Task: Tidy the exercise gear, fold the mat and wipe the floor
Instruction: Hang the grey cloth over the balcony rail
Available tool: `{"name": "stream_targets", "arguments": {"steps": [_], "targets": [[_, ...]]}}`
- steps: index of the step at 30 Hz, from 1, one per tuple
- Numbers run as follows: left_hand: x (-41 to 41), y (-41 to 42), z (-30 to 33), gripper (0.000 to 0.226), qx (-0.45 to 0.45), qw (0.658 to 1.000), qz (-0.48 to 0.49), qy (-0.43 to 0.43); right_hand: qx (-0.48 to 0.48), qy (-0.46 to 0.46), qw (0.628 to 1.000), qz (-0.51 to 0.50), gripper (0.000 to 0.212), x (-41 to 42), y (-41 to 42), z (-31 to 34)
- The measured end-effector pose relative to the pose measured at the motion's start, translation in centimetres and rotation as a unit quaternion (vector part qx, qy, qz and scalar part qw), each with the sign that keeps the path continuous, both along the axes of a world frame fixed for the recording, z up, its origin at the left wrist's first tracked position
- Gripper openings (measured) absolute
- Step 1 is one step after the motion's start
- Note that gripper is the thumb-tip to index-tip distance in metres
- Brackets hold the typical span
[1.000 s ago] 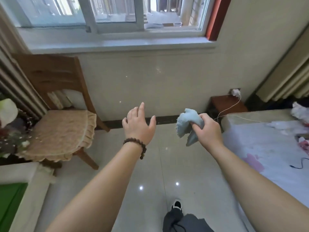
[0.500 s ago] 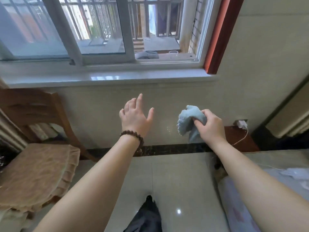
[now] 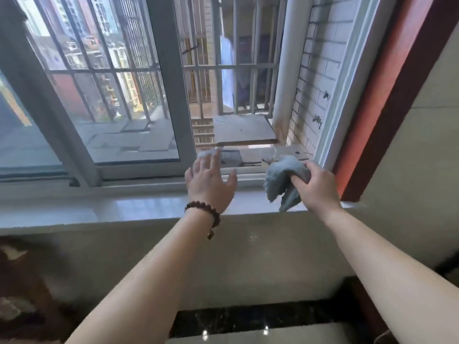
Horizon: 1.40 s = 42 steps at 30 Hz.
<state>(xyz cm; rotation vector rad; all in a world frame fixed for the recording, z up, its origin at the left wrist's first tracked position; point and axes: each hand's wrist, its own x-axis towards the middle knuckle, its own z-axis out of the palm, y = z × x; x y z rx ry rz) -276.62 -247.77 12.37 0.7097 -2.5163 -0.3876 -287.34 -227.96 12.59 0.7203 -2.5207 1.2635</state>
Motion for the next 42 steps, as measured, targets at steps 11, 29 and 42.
{"name": "stream_targets", "arguments": {"steps": [11, 29, 42], "targets": [[-15.5, -7.9, 5.3, 0.065, -0.033, 0.998, -0.031, 0.045, -0.01, 0.07, 0.997, 0.02, 0.018, -14.4, -8.0, 5.6], [-34.9, -13.1, 15.1, 0.069, -0.101, 0.984, -0.048, 0.14, -0.189, 0.164, 0.963, 0.098, 0.02, -32.9, -16.4, 16.5], [-39.7, -16.0, 20.7, 0.021, 0.341, 0.873, -0.299, 0.18, -0.286, 0.083, 0.935, 0.192, 0.019, -36.7, -19.2, 20.1]]}}
